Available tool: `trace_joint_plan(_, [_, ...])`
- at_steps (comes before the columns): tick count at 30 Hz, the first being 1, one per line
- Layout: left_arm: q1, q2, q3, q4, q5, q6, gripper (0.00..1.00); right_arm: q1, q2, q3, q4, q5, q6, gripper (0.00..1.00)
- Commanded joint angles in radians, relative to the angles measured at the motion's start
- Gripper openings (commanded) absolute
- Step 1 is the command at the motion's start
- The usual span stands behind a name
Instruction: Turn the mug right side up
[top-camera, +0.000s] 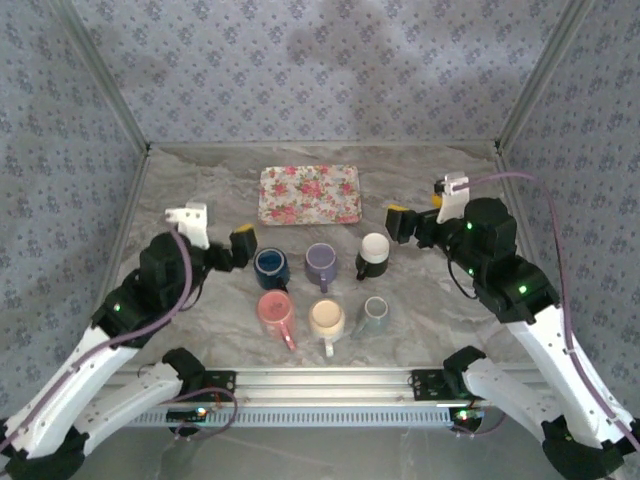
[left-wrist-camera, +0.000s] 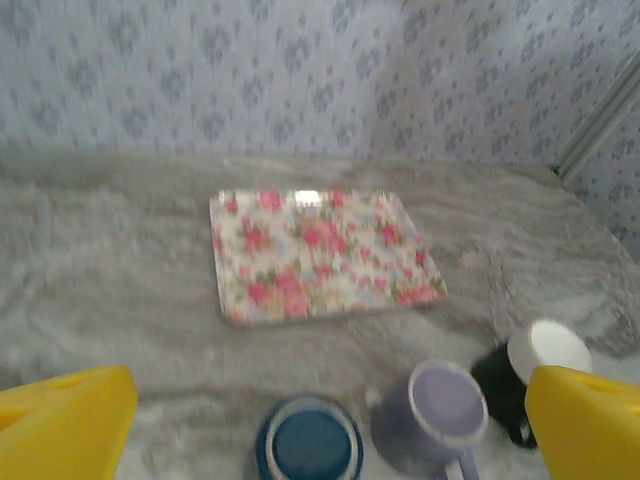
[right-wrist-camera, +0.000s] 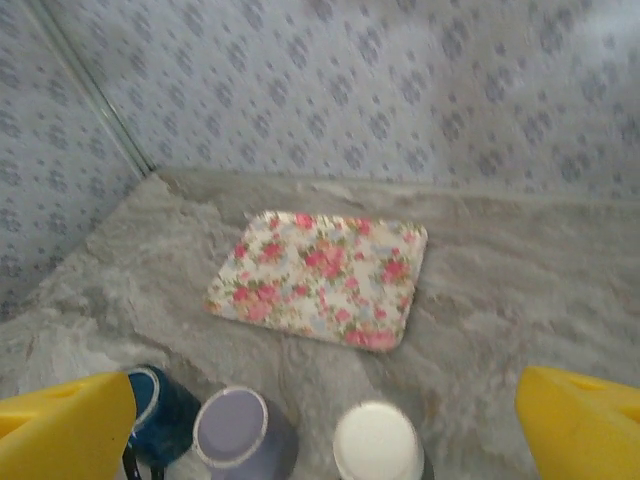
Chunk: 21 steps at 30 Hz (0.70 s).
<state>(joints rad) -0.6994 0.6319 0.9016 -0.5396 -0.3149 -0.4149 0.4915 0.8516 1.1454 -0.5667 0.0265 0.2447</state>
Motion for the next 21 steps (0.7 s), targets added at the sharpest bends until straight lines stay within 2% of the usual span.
trace_joint_plan(1, [0.045, -0.056, -0.036, -0.157, 0.130, -0.189, 1.00, 0.035, 0.095, 0.083, -0.259, -0.008, 0.078, 1.00])
trace_joint_plan(4, [0.063, 0.020, -0.015, -0.283, 0.175, -0.192, 1.00, 0.086, 0.120, 0.096, -0.341, 0.106, 0.108, 1.00])
trace_joint_plan(6, [0.062, 0.080, -0.001, -0.336, 0.195, -0.179, 1.00, 0.085, 0.146, 0.116, -0.407, 0.105, 0.119, 1.00])
trace_joint_plan(11, [0.061, 0.135, 0.028, -0.343, 0.196, -0.130, 1.00, 0.128, 0.308, 0.224, -0.581, 0.221, 0.215, 1.00])
trace_joint_plan(12, [0.061, 0.144, 0.025, -0.326, 0.197, -0.119, 1.00, 0.127, 0.340, 0.230, -0.593, 0.205, 0.224, 1.00])
trace_joint_plan(14, [0.061, 0.167, 0.028, -0.300, 0.194, -0.106, 1.00, 0.099, 0.406, 0.254, -0.639, 0.241, 0.365, 1.00])
trace_joint_plan(17, [0.062, 0.200, 0.030, -0.268, 0.183, -0.093, 1.00, 0.055, 0.468, 0.255, -0.606, 0.160, 0.533, 1.00])
trace_joint_plan(19, [0.062, 0.206, 0.017, -0.233, 0.172, -0.096, 1.00, 0.040, 0.500, 0.255, -0.550, 0.102, 0.603, 1.00])
trace_joint_plan(21, [0.061, 0.208, -0.004, -0.193, 0.184, -0.107, 1.00, 0.038, 0.559, 0.290, -0.543, 0.126, 0.615, 1.00])
